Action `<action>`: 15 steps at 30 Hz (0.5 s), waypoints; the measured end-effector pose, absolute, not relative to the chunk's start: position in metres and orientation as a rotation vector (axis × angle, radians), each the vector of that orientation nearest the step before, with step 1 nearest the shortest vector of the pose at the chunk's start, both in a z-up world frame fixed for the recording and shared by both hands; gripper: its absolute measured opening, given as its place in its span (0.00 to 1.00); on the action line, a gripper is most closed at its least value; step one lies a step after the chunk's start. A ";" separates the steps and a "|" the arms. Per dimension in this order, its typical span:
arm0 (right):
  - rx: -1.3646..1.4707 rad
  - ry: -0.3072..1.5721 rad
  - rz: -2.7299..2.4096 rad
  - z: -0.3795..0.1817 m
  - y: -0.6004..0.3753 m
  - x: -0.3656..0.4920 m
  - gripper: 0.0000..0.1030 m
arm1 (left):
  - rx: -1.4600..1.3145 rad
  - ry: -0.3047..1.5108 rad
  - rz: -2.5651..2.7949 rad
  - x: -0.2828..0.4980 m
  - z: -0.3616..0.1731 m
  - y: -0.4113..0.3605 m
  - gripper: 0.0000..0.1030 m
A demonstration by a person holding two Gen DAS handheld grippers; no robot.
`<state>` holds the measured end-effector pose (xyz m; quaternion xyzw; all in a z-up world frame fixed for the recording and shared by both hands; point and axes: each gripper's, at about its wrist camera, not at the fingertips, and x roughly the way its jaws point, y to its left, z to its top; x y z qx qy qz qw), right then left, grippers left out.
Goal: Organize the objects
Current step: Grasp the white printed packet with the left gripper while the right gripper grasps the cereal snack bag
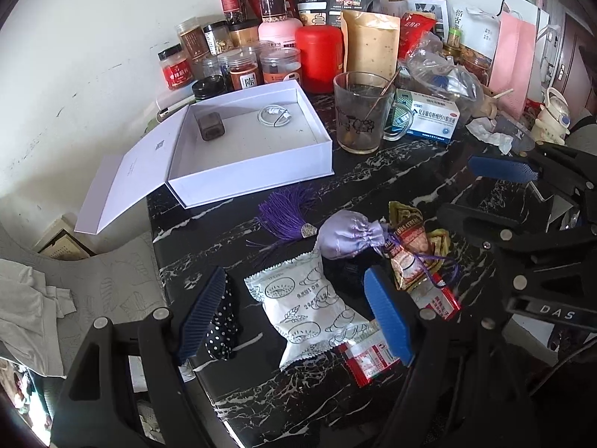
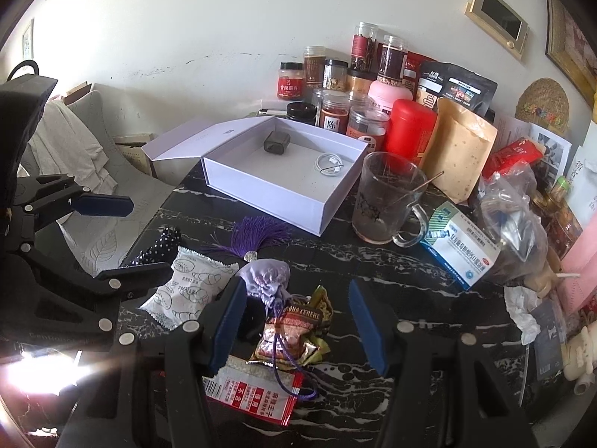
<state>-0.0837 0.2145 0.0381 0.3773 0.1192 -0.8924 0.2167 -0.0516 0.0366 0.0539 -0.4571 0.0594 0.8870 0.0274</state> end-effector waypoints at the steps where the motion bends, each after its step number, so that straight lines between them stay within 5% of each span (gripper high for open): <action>1: 1.049 0.327 -2.467 0.034 0.215 -0.082 0.56 | -1.413 0.191 2.737 -0.049 0.049 0.038 0.74; 15: 1.113 0.252 -2.395 -0.011 0.225 -0.071 0.56 | -1.443 0.142 2.696 -0.031 0.010 0.043 0.74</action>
